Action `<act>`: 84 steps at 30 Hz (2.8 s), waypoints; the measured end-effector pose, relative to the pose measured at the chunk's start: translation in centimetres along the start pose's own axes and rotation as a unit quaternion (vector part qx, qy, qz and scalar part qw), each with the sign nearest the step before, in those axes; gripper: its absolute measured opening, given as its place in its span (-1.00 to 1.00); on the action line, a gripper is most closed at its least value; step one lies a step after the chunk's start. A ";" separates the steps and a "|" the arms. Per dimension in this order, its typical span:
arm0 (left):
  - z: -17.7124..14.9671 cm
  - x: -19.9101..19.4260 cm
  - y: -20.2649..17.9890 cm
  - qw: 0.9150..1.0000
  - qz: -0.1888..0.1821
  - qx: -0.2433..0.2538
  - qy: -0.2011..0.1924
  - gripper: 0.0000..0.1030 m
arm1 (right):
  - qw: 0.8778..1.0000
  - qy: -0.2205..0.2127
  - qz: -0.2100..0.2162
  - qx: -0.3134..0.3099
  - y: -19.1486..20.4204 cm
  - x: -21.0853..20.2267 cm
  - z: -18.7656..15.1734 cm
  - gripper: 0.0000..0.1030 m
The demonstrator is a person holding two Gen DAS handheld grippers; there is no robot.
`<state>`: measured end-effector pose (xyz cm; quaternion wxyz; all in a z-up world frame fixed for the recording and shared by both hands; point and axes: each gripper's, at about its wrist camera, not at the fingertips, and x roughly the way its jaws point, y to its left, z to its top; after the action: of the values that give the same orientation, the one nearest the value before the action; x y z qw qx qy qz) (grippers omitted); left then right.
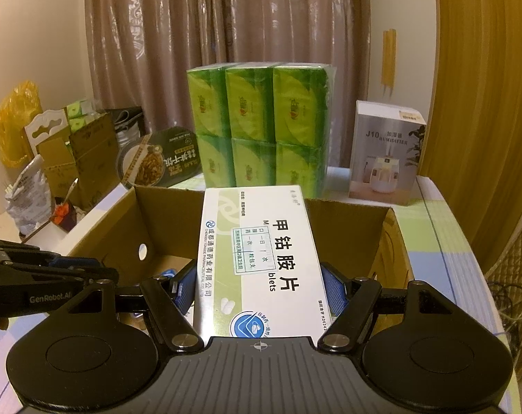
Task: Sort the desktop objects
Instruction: 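Lower white spoon into the box with left tool while right tool lowers medicine box, then open left tool releasing spoon while right tool releases medicine box into box, then withdraw both tools from the box toward the night light and cable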
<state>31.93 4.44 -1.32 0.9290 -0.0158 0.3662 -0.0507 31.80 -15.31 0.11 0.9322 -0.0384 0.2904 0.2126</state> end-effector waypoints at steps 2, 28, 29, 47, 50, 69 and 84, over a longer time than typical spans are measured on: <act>-0.1 0.0 0.1 1.000 0.001 0.000 0.001 -0.61 | 1.000 0.001 0.001 -0.001 0.0 0.1 0.0 0.34; -0.3 0.3 -1.0 1.000 -0.005 0.017 0.006 -0.60 | 1.000 0.011 0.000 0.003 -0.1 0.3 -0.4 0.34; -0.3 0.3 -1.0 1.000 -0.005 0.017 0.006 -0.60 | 1.000 0.011 0.000 0.004 -0.1 0.3 -0.4 0.34; -0.4 0.4 -1.0 1.000 -0.004 0.016 0.006 -0.60 | 1.000 0.021 0.003 0.005 -0.2 0.9 -0.9 0.35; -0.4 0.4 -1.0 1.000 -0.004 0.015 0.005 -0.60 | 1.000 0.019 0.001 0.000 -0.2 0.8 -1.1 0.35; -0.4 0.1 -0.6 1.000 0.007 0.008 -0.009 -0.04 | 0.999 -0.010 -0.033 0.034 -2.1 -0.3 -0.8 0.72; -0.5 -2.2 -0.6 0.999 0.001 0.013 -0.032 0.61 | 0.999 -0.026 -0.034 0.023 -2.2 -1.8 -1.4 0.96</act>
<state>29.96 4.03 -0.17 0.9404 -0.0044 0.3357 -0.0537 30.60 -18.27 -0.16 0.9469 -0.0208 0.2691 0.1747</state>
